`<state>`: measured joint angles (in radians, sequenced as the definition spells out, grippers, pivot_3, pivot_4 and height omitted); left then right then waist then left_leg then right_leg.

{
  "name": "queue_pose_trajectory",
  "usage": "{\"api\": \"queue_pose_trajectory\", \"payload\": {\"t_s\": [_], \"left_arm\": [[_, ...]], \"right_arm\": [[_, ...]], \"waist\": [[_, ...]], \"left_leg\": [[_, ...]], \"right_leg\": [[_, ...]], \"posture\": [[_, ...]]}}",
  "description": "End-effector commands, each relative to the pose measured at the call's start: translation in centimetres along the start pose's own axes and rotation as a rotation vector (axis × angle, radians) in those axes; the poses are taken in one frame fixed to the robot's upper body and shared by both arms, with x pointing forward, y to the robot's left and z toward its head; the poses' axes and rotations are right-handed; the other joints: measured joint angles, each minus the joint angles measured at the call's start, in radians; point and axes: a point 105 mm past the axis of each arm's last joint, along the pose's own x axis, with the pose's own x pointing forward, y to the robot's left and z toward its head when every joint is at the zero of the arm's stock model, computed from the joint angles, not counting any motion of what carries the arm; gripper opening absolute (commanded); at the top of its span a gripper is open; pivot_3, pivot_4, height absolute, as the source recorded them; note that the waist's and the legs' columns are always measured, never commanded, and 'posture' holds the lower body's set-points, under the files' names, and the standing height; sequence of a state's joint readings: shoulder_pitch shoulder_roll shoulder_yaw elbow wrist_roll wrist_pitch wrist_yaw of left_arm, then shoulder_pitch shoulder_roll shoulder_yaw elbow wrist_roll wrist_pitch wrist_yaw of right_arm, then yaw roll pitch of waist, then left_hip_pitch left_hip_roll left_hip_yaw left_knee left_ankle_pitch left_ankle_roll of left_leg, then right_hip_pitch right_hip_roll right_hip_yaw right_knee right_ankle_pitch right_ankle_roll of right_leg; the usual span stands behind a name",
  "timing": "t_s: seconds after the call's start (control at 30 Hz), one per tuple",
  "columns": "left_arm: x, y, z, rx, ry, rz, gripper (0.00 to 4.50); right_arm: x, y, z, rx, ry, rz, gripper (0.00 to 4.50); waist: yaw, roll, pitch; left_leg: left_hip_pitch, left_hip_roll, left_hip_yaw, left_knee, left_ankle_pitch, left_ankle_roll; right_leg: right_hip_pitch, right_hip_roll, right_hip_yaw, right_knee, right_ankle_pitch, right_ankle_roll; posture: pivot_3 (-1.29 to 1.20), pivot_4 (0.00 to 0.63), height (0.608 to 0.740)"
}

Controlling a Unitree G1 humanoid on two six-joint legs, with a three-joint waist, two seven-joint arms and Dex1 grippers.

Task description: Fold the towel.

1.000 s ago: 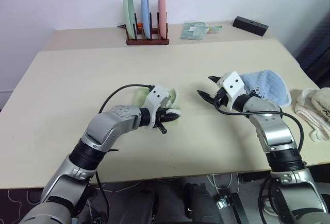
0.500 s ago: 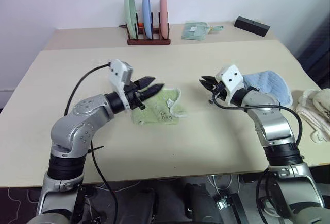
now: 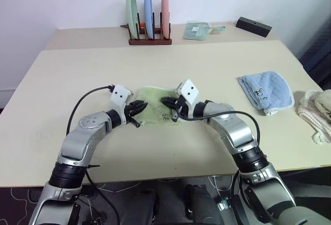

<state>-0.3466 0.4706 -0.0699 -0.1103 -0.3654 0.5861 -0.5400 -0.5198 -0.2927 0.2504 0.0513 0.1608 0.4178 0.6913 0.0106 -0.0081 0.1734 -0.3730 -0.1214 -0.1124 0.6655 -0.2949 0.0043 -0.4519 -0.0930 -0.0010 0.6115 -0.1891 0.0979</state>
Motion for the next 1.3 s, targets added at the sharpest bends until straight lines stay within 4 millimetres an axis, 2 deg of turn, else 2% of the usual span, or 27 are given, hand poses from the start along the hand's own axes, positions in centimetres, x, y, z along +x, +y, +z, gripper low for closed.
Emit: {"api": "queue_pose_trajectory", "payload": {"t_s": [0.03, 0.17, 0.33, 0.4, 0.43, 0.5, 0.53, 0.6, 0.67, 0.7, 0.77, 0.8, 0.9, 0.97, 1.1, 1.3], "left_arm": [[0.2, -0.2, -1.6, 0.01, 0.018, 0.001, 0.69], [0.4, 0.0, -2.9, 0.0, 0.029, 0.026, 0.69], [0.5, -0.2, -3.1, 0.004, 0.021, 0.022, 0.69], [0.3, -0.3, -2.0, -0.035, -0.037, 0.018, 0.69], [-0.2, -0.3, -0.6, -0.079, -0.105, 0.01, 0.69], [-1.6, 0.0, 2.1, -0.176, -0.234, -0.004, 0.62], [-2.3, 0.4, 3.0, -0.209, -0.279, 0.0, 0.88], [-3.6, 1.6, 4.4, -0.281, -0.348, 0.037, 1.47], [-4.9, 3.4, 5.1, -0.343, -0.384, 0.115, 2.49], [-5.3, 4.0, 5.1, -0.36, -0.386, 0.139, 2.98], [-5.3, 4.4, 3.8, -0.39, -0.276, 0.151, 4.0], [-5.2, 4.3, 3.2, -0.403, -0.229, 0.149, 4.45], [-4.4, 4.6, 1.9, -0.498, -0.142, 0.153, 4.45], [-3.3, 4.2, 1.8, -0.573, -0.127, 0.094, 4.45], [-1.0, 3.0, 0.3, -0.551, 0.009, 0.019, 4.45], [1.4, 0.7, -0.3, -0.548, 0.082, -0.106, 4.45]], "right_arm": [[-0.4, 0.4, -2.2, -0.013, 0.032, 0.007, 0.0], [-0.6, 0.1, -3.6, -0.022, 0.067, -0.014, 0.0], [-0.7, -0.2, -3.5, -0.046, 0.058, -0.027, 0.0], [-0.9, -0.5, -2.6, -0.066, 0.026, -0.03, 0.0], [-1.3, -0.7, -1.6, -0.093, -0.002, -0.021, 0.0], [-2.0, -1.0, 0.3, -0.13, -0.049, -0.005, 0.53], [-2.4, -1.0, 1.0, -0.127, -0.069, 0.014, 0.86], [-3.2, -1.3, 2.3, -0.135, -0.097, 0.029, 1.8], [-4.3, -1.5, 3.6, -0.145, -0.119, 0.041, 2.79], [-4.7, -1.5, 4.0, -0.148, -0.123, 0.047, 3.31], [-5.5, -1.7, 4.7, -0.158, -0.12, 0.052, 4.3], [-5.7, -1.7, 4.9, -0.161, -0.117, 0.055, 4.5], [-6.0, -1.4, 5.0, -0.182, -0.1, 0.078, 4.5], [-6.3, -0.9, 4.9, -0.187, -0.081, 0.113, 4.5], [-7.5, 0.6, 4.1, -0.2, -0.028, 0.193, 4.5], [-8.3, 0.6, 3.2, -0.203, 0.006, 0.173, 4.5]], "waist": [[-0.001, 0.0, 0.0], [-0.001, 0.001, -0.002], [0.0, 0.001, -0.002], [0.0, 0.001, -0.002], [0.0, 0.001, -0.002], [0.001, 0.001, -0.001], [0.001, 0.0, -0.001], [0.0, 0.0, -0.001], [0.0, 0.0, -0.001], [-0.001, 0.0, -0.001], [-0.001, 0.0, -0.001], [0.0, 0.0, -0.001], [0.003, 0.0, -0.001], [0.006, -0.001, -0.001], [0.003, -0.001, -0.001], [0.002, -0.001, -0.001]], "left_leg": [[0.0, 0.0, 0.0, 0.0, 0.0, 0.0], [0.001, 0.0, 0.0, 0.0, 0.0, 0.0], [0.007, 0.0, 0.0, 0.0, 0.0, 0.0], [0.007, 0.0, 0.0, 0.0, 0.0, 0.0], [0.008, 0.0, 0.0, 0.0, 0.0, 0.0], [0.007, 0.0, 0.0, 0.0, 0.0, 0.001], [0.006, 0.001, 0.0, 0.0, 0.0, 0.001], [0.003, 0.001, -0.001, 0.001, 0.0, 0.0], [0.003, 0.001, -0.001, 0.0, 0.0, 0.0], [0.003, 0.001, -0.001, 0.0, 0.0, 0.0], [0.003, 0.002, -0.001, 0.0, 0.0, 0.0], [0.003, 0.002, 0.0, 0.0, 0.0, 0.0], [0.003, 0.001, 0.0, 0.0, -0.001, 0.001], [0.003, 0.001, -0.001, 0.001, -0.001, 0.001], [0.002, 0.0, -0.002, 0.001, -0.001, 0.001], [0.002, 0.0, -0.001, 0.001, 0.0, 0.0]], "right_leg": [[0.0, 0.0, 0.0, 0.0, 0.0, 0.0], [0.001, 0.0, 0.0, 0.001, 0.0, 0.0], [0.006, 0.0, 0.0, 0.0, 0.0, 0.0], [0.007, 0.0, 0.0, 0.0, 0.0, 0.0], [0.007, 0.0, 0.0, 0.0, 0.0, 0.0], [0.007, 0.0, 0.0, 0.0, 0.0, 0.0], [0.006, 0.0, 0.0, 0.0, 0.0, 0.0], [0.004, 0.0, -0.001, 0.0, 0.0, 0.0], [0.004, 0.0, -0.001, 0.0, 0.0, 0.0], [0.004, 0.0, -0.001, 0.0, 0.0, 0.0], [0.004, 0.001, -0.001, 0.0, 0.0, 0.0], [0.004, 0.001, 0.0, 0.0, 0.0, 0.0], [0.004, 0.001, 0.0, -0.001, 0.0, 0.0], [0.005, 0.001, -0.001, -0.001, 0.0, 0.0], [0.005, 0.0, -0.002, -0.001, 0.0, 0.0], [0.004, -0.002, -0.002, -0.001, 0.0, 0.001]], "posture": [[0.0, 0.15, 0.74], [0.0, 0.15, 0.74], [0.0, 0.15, 0.74], [0.0, 0.15, 0.74], [0.0, 0.15, 0.74], [0.0, 0.15, 0.74], [0.0, 0.15, 0.74], [0.0, 0.15, 0.74], [0.0, 0.15, 0.74], [0.0, 0.15, 0.74], [0.0, 0.15, 0.74], [0.0, 0.15, 0.74], [0.0, 0.15, 0.74], [0.0, 0.15, 0.74], [0.0, 0.15, 0.74], [0.0, 0.15, 0.74]]}}
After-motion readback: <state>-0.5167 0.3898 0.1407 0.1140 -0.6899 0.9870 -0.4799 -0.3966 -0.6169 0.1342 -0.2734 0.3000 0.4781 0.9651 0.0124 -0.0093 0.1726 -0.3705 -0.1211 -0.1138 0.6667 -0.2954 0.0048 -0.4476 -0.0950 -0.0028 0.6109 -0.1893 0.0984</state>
